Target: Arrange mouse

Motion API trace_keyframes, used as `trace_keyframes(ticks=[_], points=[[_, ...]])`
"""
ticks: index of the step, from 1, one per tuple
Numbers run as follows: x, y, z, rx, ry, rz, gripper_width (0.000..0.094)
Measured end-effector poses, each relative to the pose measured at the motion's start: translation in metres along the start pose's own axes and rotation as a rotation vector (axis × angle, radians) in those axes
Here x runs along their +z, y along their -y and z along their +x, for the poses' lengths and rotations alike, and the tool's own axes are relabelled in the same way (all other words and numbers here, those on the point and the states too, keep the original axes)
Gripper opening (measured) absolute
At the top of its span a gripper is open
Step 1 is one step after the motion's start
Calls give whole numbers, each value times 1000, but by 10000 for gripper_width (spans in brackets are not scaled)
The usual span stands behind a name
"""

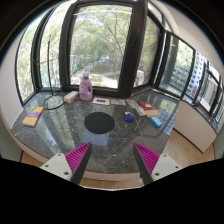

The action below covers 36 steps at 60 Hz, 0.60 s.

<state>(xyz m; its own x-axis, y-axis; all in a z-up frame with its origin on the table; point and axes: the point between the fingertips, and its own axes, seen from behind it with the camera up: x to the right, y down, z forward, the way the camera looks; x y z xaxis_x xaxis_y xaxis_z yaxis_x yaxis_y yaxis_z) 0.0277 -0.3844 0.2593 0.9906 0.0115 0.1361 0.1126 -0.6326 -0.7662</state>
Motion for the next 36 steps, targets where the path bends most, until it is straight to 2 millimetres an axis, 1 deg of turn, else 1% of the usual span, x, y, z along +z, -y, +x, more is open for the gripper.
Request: trace_keyframes(ticks=[8,13,19,24,27,32,36], points=[[7,-5,4,6,1,-21,850],[21,-9,13,17,1,-41,851],[46,-12,27,28,0,-64,851],[74,-12,41,40,-5,-72,852],[96,-11,51,44,-4,-73,852],[140,-8,68,48,2,-66,853],[182,-3,83,42,15,-56,854]])
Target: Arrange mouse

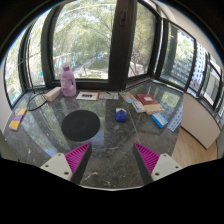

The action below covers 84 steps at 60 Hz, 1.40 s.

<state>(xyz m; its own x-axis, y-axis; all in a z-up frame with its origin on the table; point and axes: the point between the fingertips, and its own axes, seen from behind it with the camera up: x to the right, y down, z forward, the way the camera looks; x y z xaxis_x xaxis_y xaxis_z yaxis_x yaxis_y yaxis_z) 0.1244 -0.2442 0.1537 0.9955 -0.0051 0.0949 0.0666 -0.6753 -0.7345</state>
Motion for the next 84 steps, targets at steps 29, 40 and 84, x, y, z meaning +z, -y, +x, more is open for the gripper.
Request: trace_keyframes(ticks=[29,40,84], points=[[282,78,55,65,69,70,850],[337,82,46,38,86,45,716],[229,208,80,143,-117,313,359]])
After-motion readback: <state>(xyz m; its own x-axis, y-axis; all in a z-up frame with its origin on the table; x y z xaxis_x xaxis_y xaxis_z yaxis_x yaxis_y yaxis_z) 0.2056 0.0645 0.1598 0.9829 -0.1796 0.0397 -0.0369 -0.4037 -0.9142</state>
